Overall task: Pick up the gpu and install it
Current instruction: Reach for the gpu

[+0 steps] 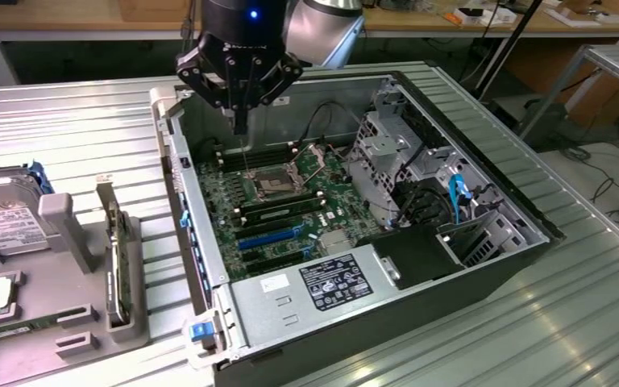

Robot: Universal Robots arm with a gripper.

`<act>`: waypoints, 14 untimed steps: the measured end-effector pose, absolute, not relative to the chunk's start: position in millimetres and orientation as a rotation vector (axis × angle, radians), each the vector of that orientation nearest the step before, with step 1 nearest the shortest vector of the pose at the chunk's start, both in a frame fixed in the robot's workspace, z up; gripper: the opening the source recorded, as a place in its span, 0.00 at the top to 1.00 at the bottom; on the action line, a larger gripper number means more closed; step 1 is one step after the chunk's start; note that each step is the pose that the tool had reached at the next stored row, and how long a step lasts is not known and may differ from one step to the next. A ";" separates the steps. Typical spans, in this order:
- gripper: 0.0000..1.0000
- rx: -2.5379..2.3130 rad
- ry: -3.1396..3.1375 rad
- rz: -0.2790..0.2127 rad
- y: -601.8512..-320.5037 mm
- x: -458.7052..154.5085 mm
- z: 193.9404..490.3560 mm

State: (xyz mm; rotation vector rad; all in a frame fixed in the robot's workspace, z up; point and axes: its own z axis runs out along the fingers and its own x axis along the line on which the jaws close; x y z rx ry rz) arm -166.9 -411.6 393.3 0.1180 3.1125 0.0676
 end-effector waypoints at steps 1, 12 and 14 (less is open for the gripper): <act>0.89 0.118 3.112 0.068 -412.1 -167.3 393.3; 0.89 0.118 3.113 0.068 -420.3 -179.8 393.3; 0.89 0.118 3.113 0.068 -421.8 -184.2 393.3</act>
